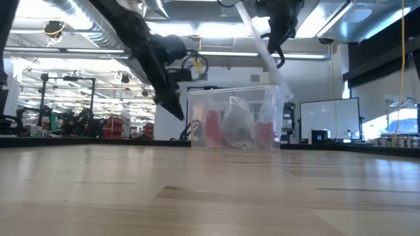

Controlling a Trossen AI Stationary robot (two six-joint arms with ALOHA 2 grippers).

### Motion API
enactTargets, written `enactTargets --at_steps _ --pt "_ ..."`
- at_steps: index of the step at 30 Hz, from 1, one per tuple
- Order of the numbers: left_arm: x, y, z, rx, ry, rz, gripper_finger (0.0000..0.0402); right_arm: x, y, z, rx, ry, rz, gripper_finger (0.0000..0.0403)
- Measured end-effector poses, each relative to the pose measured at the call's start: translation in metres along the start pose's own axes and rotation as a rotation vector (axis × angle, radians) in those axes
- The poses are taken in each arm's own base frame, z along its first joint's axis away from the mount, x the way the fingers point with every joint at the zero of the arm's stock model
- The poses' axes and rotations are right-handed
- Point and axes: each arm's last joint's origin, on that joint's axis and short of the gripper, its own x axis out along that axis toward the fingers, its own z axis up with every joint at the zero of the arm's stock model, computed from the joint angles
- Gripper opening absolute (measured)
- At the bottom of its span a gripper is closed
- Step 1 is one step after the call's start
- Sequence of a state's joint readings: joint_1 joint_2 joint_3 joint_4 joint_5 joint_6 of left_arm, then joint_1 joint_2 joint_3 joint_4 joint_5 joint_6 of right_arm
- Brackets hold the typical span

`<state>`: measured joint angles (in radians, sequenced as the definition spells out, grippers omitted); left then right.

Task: Roll bandage
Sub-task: Close the transparent bin

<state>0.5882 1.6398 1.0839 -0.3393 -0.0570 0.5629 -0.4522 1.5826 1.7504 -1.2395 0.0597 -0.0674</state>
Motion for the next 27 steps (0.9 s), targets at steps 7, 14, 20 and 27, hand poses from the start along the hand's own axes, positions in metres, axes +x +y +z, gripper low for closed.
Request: enactTargets --at_steps 7,14,20,27 --pt "0.032 -0.012 0.011 0.041 -0.102 -0.027 0.0069 0.011 0.001 0.007 -0.03 -0.014 0.015 0.0034" --pt "0.031 -0.026 0.019 0.133 -0.117 -0.049 0.0066 0.031 0.0 0.019 -0.074 -0.042 -0.004 0.0034" --pt "0.03 -0.031 0.021 0.148 -0.119 -0.06 0.0065 0.057 0.0 0.031 -0.131 -0.045 -0.057 0.0034" --pt "0.02 -0.036 0.018 0.163 -0.035 -0.054 0.0065 0.077 -0.001 0.04 -0.175 -0.053 -0.097 0.0035"
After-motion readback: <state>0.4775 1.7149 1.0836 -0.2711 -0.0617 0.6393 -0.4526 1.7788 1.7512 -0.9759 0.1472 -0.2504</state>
